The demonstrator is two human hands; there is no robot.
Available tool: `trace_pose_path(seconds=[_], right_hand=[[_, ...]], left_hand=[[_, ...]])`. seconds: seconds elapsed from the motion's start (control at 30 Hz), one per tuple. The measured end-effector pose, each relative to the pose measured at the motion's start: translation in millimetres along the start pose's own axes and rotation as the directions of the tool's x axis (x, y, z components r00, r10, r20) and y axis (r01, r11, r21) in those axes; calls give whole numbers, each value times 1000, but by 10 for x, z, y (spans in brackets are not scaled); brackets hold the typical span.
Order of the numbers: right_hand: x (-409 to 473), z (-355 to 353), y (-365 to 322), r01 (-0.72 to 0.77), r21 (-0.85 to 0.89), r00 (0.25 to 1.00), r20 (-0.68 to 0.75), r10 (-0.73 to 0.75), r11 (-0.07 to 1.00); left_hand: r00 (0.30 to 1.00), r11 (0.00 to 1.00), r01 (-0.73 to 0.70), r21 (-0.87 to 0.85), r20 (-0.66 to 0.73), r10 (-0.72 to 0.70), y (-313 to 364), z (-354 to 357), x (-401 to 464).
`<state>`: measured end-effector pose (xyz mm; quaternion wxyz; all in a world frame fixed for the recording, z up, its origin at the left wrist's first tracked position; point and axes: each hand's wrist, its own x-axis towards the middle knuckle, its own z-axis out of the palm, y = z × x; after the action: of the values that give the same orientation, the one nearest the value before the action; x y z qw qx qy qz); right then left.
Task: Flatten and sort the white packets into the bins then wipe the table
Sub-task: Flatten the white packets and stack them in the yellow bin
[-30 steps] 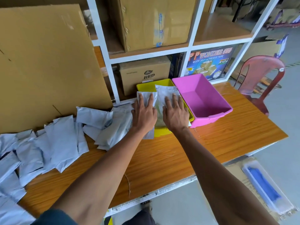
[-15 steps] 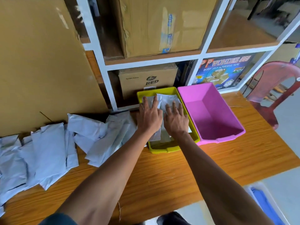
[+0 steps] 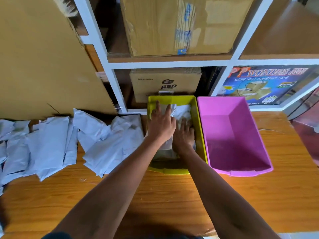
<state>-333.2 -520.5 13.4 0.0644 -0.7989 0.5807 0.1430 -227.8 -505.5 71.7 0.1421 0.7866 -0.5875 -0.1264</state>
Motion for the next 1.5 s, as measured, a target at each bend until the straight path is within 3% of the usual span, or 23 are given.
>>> trace_pose_path(seconds=[0.23,0.37,0.53,0.73,0.8,0.93,1.4,1.5], right_hand=[[152,233,149,144,27,990,-6,-144,989],[190,299,196,158,121,986,29,-163,980],[251,274,224,166,158,981,76,-179,973],[286,251,204,283,80,949,-170,-267,956],[384,311,215,282,95,946,-192,-260,955],[403,389,274,240,139,971,-40,-237,961],[307,278,269,223,260,973,-6,-230,939],[281,207,262,221,314,975,-102,-198,924]], left_hand=[[998,999,51,-19,39,-50,52,190,50],[998,999,43,-23,42,-42,4,422,81],[989,999,1,35,145,-6,-253,705,115],[982,989,-131,-67,127,138,-253,733,35],[963,990,-138,-23,232,140,-300,833,-24],[933,996,-79,49,356,56,-405,937,-61],[922,989,-90,115,385,39,-307,772,-94],[932,994,-71,85,360,36,-257,690,-154]])
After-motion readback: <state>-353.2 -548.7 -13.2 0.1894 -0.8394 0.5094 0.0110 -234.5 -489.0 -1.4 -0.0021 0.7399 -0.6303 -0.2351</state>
